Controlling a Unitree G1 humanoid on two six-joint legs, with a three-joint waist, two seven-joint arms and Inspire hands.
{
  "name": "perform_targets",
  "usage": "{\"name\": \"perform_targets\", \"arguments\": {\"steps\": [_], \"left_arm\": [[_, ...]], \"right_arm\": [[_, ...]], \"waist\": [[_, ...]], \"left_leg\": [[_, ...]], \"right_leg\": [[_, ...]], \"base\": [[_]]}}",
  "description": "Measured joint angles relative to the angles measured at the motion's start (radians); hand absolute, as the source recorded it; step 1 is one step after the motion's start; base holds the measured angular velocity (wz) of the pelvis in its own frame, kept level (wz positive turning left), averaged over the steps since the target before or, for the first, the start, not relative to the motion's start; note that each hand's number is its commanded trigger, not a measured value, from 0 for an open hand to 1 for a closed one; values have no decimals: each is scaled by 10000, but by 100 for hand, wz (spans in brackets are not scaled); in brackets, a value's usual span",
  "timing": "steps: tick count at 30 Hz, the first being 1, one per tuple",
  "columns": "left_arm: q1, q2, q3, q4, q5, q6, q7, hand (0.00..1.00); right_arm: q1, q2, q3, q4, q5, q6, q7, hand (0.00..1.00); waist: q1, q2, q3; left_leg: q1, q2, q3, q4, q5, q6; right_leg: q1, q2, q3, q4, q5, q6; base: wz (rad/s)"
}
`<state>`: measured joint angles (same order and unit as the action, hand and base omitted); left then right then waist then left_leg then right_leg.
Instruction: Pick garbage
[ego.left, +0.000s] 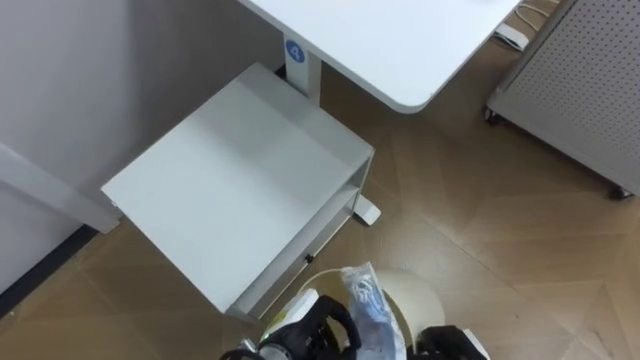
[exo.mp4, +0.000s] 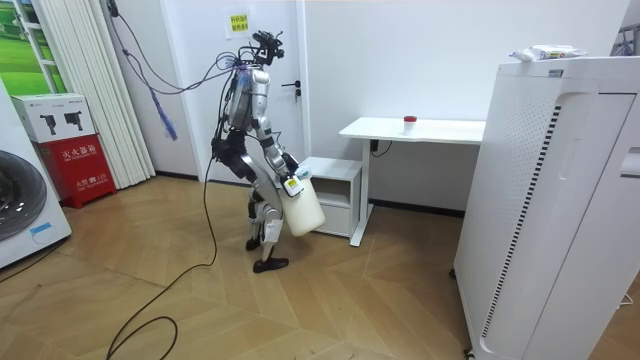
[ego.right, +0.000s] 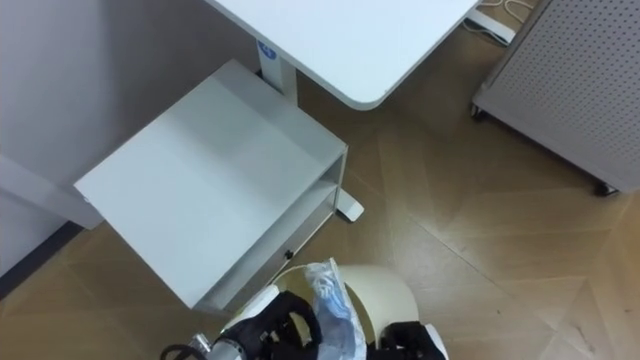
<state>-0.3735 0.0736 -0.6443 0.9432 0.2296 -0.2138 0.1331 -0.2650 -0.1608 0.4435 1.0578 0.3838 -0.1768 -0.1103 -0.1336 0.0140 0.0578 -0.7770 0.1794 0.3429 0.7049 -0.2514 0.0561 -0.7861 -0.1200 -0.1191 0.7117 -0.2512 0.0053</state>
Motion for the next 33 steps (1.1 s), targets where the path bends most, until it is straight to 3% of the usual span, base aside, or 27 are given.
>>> {"name": "perform_targets", "arguments": {"steps": [25, 28, 32, 33], "left_arm": [[228, 383, -79, -28, 6, 2, -578, 0], [301, 505, -110, -61, -15, 1, -608, 0], [345, 726, 122, -326, -17, -71, -567, 0], [350, 744, 156, -378, -18, -80, -556, 0]], "right_arm": [[-97, -9, -362, 295, 32, 32, 58, 100], [-143, -27, -353, 471, 34, 35, 255, 100], [-191, -192, -355, 642, 69, 41, 354, 100], [-178, -246, -355, 641, 111, 43, 363, 100]], "waist": [[-12, -4, 3], [149, -29, 17], [446, -90, 55], [447, -86, 52]], "left_leg": [[130, -2, 36, 86, -48, 69], [605, -23, -40, 137, -219, -38], [1447, -381, -615, 23, -609, -253], [1559, -388, -658, -4, -643, -263]], "right_leg": [[121, -162, -38, 9, -15, 54], [402, 35, 334, -36, 3, 88], [874, 567, 1337, -326, 226, 229], [950, 629, 1422, -398, 276, 250]], "base": [[0], [-36], [-84], [-66]]}}
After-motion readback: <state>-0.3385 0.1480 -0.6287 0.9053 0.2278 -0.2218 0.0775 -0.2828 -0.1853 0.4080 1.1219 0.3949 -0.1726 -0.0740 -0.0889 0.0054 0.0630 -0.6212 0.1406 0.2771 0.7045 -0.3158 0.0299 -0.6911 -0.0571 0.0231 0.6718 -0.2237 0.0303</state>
